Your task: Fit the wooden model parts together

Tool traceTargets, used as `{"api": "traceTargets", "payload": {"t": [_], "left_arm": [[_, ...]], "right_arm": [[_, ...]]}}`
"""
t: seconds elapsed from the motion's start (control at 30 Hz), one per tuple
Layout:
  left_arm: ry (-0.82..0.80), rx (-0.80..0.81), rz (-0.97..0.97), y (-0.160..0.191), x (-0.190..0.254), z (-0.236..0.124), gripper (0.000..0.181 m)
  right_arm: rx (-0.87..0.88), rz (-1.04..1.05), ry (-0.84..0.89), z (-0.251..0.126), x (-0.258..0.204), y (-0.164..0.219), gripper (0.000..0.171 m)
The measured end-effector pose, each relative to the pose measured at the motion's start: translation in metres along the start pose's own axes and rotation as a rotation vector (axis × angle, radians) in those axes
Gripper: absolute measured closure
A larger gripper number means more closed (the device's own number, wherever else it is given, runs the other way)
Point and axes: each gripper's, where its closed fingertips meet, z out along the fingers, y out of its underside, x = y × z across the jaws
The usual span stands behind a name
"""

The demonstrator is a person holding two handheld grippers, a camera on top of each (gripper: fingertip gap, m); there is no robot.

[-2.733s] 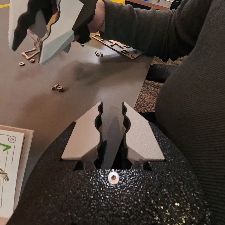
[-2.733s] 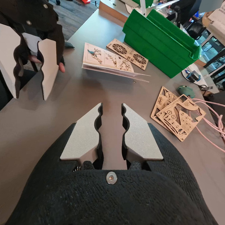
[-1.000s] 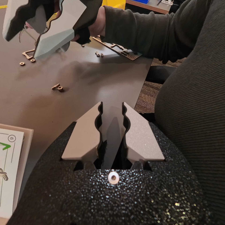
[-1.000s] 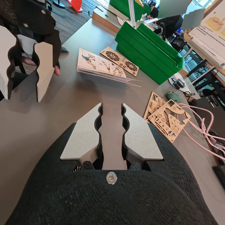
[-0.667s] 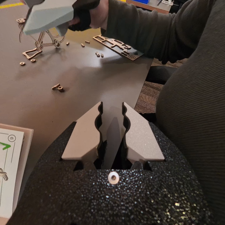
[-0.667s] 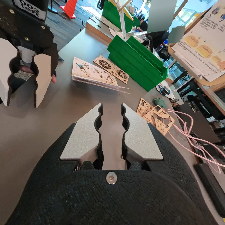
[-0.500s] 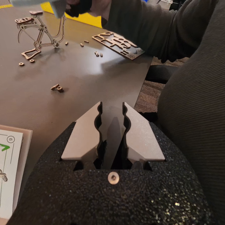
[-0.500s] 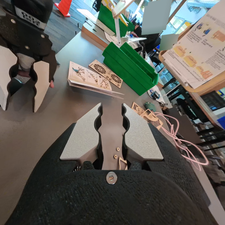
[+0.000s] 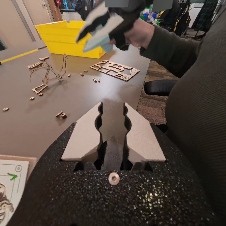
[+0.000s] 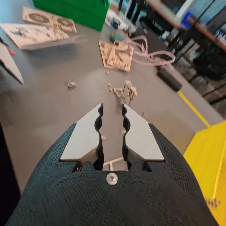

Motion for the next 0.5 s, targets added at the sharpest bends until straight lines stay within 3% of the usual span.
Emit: {"api": "traceTargets", "payload": {"t": [0.27, 0.5], "left_arm": [[0.111, 0.034, -0.099, -0.009, 0.008, 0.009, 0.148], [0.056, 0.089, -0.066, -0.021, 0.005, 0.007, 0.149]], "right_arm": [[-0.196, 0.218, -0.122, -0.012, -0.024, 0.068, 0.146], [-0.084, 0.236, -0.212, 0.026, -0.06, 0.027, 0.15]]}}
